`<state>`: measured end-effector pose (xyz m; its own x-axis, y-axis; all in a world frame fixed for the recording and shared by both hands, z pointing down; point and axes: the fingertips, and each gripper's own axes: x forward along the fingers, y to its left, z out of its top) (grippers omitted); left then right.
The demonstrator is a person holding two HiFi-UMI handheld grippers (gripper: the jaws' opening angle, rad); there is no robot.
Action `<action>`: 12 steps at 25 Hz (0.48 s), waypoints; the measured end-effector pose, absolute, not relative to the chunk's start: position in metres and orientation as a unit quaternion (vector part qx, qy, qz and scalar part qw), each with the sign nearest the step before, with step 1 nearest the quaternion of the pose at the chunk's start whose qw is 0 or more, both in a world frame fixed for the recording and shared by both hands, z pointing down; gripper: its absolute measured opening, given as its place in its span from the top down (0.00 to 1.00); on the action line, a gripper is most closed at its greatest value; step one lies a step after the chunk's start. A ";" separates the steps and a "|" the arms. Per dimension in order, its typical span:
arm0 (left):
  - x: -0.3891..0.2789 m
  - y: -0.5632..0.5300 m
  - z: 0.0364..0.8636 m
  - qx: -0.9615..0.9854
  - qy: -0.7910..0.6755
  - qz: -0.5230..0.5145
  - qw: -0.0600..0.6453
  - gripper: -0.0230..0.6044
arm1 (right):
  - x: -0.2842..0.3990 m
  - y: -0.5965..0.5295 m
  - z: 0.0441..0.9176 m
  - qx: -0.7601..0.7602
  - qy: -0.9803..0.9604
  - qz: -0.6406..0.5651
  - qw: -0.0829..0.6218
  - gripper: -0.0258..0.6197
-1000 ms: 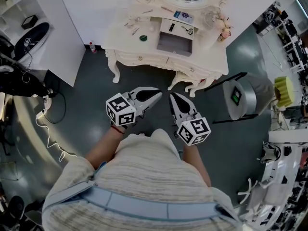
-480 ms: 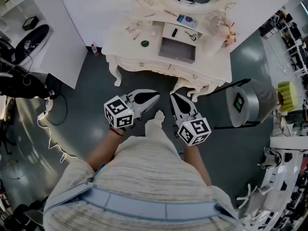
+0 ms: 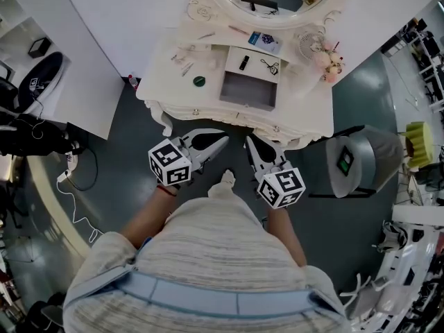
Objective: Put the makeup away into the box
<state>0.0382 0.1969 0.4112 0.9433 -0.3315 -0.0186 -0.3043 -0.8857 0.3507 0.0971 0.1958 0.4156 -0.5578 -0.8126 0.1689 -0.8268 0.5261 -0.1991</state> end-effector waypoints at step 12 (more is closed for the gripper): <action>0.095 0.115 0.395 0.971 -0.180 -0.031 0.156 0.94 | 0.150 0.110 0.395 0.446 -0.888 0.108 0.024 0.94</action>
<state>0.0953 0.1150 0.3952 0.9333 -0.3592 -0.0037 -0.3401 -0.8867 0.3132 0.1498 0.1099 0.3945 -0.6002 -0.7877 0.1392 -0.7980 0.5778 -0.1711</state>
